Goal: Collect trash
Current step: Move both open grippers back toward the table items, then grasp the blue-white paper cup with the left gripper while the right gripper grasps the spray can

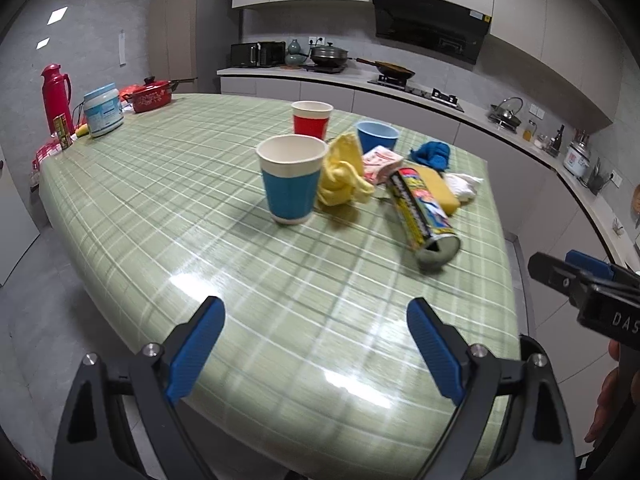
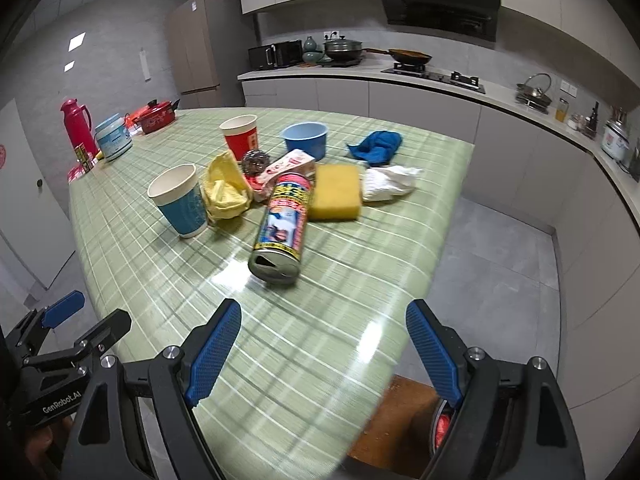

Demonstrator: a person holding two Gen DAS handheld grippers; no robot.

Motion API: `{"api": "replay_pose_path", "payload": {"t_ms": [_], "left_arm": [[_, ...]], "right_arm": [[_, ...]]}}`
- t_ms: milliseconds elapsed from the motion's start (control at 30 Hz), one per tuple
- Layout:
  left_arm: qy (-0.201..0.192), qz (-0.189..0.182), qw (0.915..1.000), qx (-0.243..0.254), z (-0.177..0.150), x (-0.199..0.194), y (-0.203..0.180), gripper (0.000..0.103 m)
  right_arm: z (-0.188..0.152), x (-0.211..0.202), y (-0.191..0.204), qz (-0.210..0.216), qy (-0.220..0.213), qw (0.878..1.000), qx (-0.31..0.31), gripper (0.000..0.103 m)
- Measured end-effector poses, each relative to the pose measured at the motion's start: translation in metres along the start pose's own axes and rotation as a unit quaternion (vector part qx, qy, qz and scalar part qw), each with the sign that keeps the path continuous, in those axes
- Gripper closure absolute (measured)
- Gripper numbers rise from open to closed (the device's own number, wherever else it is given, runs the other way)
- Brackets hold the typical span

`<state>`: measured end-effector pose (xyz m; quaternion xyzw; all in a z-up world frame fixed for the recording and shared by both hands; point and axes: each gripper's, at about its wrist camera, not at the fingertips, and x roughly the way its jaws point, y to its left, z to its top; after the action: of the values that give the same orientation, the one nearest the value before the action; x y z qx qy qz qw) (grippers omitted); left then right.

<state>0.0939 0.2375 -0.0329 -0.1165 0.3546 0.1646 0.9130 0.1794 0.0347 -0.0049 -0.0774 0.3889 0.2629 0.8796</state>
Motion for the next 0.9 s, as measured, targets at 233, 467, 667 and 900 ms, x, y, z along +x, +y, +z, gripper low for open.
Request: {"api": "replay_pose_path", "payload": {"t_ms": [233, 467, 667, 900], "left_arm": [[0.004, -0.004, 1.0, 0.007, 0.02, 0.035, 0.022, 0.01], [0.01, -0.018, 0.9997, 0.011, 0.045, 0.073, 0.037, 0.01], [0.018, -0.027, 0.9993, 0.02, 0.062, 0.101, 0.041, 0.01], [0.027, -0.04, 0.9985, 0.025, 0.081, 0.129, 0.037, 0.01]], "right_arm": [[0.02, 0.04, 0.02, 0.0, 0.012, 1.0, -0.002, 0.017], [0.04, 0.082, 0.034, -0.009, 0.025, 1.0, -0.001, 0.017], [0.053, 0.115, 0.037, -0.018, 0.037, 0.999, 0.005, 0.018], [0.064, 0.15, 0.037, -0.027, 0.059, 0.998, 0.012, 0.027]]}}
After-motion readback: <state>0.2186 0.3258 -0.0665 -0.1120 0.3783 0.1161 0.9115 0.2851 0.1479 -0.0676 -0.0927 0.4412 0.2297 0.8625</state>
